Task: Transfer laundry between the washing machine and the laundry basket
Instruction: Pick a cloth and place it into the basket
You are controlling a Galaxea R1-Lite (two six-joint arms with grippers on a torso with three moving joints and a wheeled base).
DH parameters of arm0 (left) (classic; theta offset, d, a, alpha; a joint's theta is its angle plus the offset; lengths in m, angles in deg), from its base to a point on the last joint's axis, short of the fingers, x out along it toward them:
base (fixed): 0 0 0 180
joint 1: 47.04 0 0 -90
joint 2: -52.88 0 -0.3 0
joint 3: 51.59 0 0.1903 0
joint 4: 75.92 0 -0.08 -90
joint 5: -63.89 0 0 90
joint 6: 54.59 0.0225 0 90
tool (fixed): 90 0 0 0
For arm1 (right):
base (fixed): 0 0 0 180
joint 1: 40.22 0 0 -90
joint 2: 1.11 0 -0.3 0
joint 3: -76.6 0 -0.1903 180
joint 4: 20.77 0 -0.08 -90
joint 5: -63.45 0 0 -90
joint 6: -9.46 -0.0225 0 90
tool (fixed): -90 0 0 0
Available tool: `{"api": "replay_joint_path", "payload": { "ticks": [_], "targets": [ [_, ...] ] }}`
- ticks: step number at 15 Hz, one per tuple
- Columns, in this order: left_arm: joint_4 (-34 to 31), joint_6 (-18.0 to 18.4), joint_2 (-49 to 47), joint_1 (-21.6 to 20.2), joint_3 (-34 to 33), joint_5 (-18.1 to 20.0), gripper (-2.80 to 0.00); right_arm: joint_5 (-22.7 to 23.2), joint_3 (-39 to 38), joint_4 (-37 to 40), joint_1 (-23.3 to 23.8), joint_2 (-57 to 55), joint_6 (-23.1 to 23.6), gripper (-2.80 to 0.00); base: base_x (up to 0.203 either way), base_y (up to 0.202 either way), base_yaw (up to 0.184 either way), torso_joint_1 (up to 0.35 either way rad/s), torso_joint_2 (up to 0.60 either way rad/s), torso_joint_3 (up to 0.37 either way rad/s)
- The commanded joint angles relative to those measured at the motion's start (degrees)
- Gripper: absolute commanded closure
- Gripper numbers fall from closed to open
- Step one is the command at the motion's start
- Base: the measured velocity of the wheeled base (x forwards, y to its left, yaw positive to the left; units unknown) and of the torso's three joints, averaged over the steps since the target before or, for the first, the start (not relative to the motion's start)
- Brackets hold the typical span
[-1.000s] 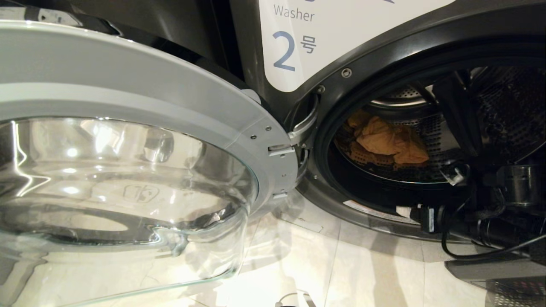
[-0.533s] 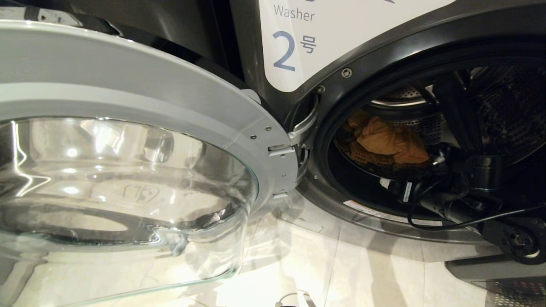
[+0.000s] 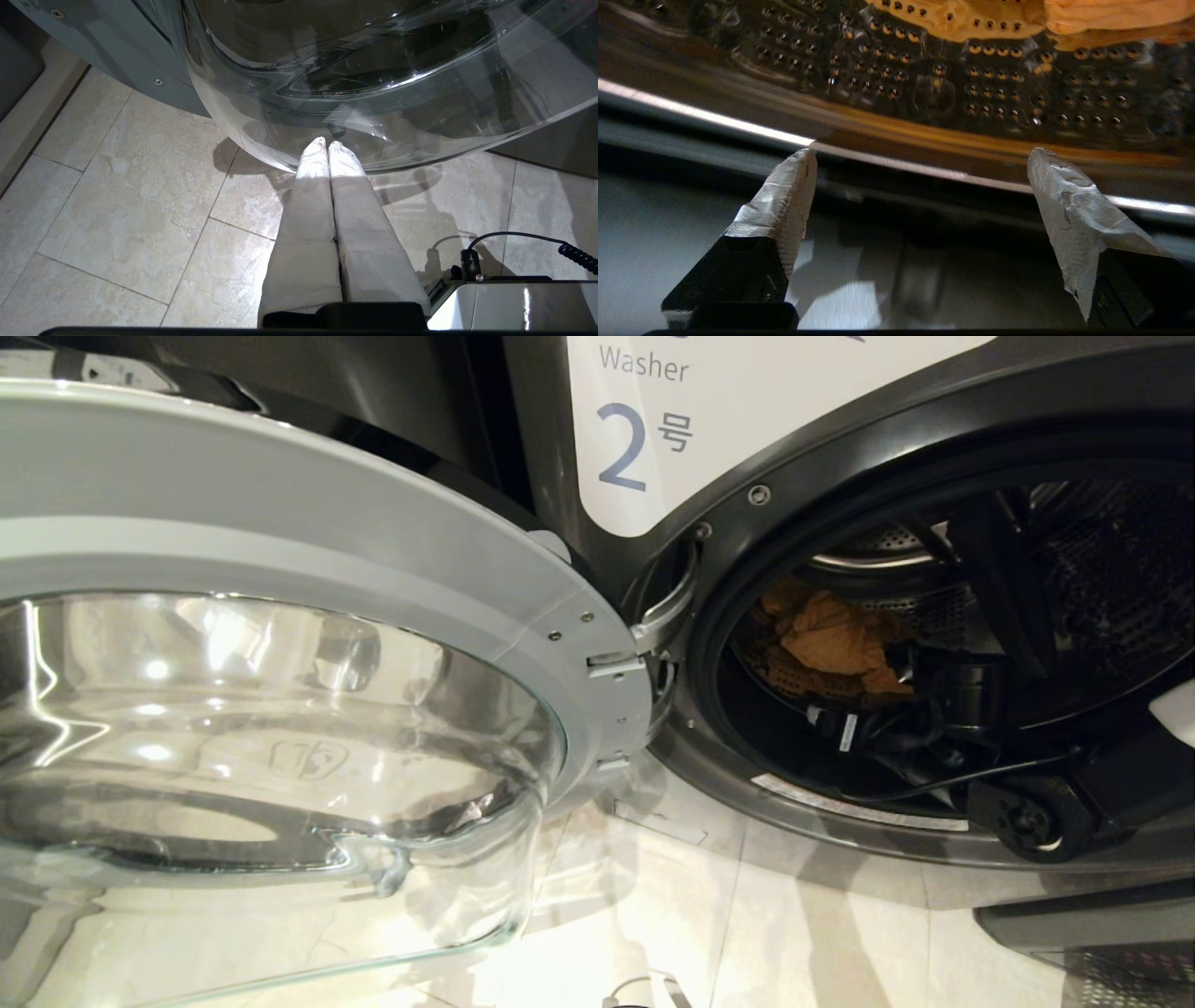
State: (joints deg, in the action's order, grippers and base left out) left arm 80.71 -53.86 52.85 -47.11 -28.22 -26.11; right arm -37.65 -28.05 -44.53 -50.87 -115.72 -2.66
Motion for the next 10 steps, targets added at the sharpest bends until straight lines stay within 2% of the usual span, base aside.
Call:
{"api": "replay_joint_path", "payload": {
  "ticks": [1, 10],
  "targets": [
    [0.00, -0.03, 0.02, -0.01, 0.00, 0.00, 0.00, -0.33, 1.89, -0.25, 0.09, -2.23, -0.09, -2.80, 0.000, 0.000, 0.000, 0.000, 0.00, 0.000],
    [0.00, -0.03, 0.02, -0.01, 0.00, 0.00, 0.00, -2.23, 3.74, -0.07, 0.31, -3.02, 0.24, -2.80, 0.000, 0.000, 0.000, 0.000, 0.00, 0.000]
  ]
}}
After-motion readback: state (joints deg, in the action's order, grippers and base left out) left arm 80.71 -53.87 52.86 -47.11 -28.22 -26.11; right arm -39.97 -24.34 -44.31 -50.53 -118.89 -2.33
